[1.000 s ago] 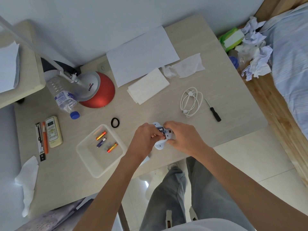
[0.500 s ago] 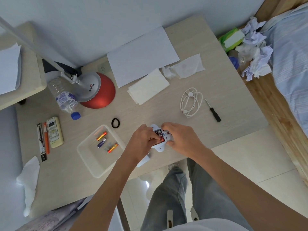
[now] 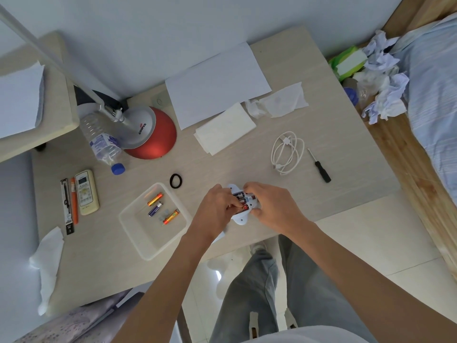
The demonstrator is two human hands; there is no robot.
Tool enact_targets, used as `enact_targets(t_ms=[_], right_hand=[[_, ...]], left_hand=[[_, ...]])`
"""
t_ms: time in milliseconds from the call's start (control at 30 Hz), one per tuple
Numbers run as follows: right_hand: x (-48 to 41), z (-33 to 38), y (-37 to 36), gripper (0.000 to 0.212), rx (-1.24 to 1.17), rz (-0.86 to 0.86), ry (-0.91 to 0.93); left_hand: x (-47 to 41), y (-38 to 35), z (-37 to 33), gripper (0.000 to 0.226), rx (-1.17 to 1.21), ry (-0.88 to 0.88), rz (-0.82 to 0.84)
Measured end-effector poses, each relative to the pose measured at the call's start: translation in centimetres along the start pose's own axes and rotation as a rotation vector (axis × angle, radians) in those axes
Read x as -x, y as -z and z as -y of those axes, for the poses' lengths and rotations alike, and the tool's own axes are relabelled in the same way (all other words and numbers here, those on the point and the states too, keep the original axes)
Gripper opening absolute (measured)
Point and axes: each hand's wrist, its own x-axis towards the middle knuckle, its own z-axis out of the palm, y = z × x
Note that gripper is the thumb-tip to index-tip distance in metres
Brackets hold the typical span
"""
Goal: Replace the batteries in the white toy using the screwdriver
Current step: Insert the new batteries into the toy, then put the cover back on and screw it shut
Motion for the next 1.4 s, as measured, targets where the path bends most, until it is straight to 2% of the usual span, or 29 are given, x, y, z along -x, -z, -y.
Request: enact_targets(t_ms=[367, 533, 600, 667, 767, 833, 900, 1033, 1133, 1267, 1400], right_hand=[[-0.2, 0.3, 0.2, 0.039, 0.025, 0.003, -0.008], [-0.2, -0.1, 0.3, 0.038, 0.028, -0.001, -0.019], [0.0, -0.4, 0.3, 0.040, 0.016, -0.007, -0.023], [0.2, -0.6, 0.2, 0.043, -0.004, -0.012, -0.031], [0.3, -1.1, 0.2, 0.045, -0.023, -0.009, -0.053], [0.2, -1.4, 0.3, 0.048, -0.022, -0.005, -0.060], [0.0, -1.7, 0.5, 0.047, -0.019, 0.006, -0.067], [-0.2, -2.2, 0.9, 0.050, -0.036, 0.034, -0.068], [-0.3, -2.5, 1.1, 0.055, -0.059, 0.066, -0.054], [-0.9, -2.6, 1.3, 0.057, -0.042, 0.121, -0.014], [-1.1, -2.6, 1.8, 0.054, -0.044, 0.137, 0.001]], left_hand=[[1.4, -0.7, 0.1, 0.015, 0.045, 0.019, -0.126], [2.0, 0.6, -1.1, 0.019, 0.220, 0.140, -0.230], [2.0, 1.5, -1.3, 0.034, 0.227, 0.180, -0.300], [1.7, 2.3, -1.1, 0.061, 0.174, 0.175, -0.307], [1.3, 2.6, -0.6, 0.108, 0.168, 0.179, -0.114], [1.2, 2.0, -0.5, 0.121, 0.177, 0.200, 0.032], [1.5, 0.9, 0.0, 0.115, 0.228, 0.190, 0.055], [1.8, -0.6, 0.4, 0.099, 0.403, 0.245, -0.012], [1.7, -1.2, 0.1, 0.095, 0.439, 0.276, -0.032], [2.4, -1.4, 0.2, 0.097, 0.416, 0.278, -0.057], [5.3, -1.7, 0.4, 0.114, 0.233, 0.299, -0.077]])
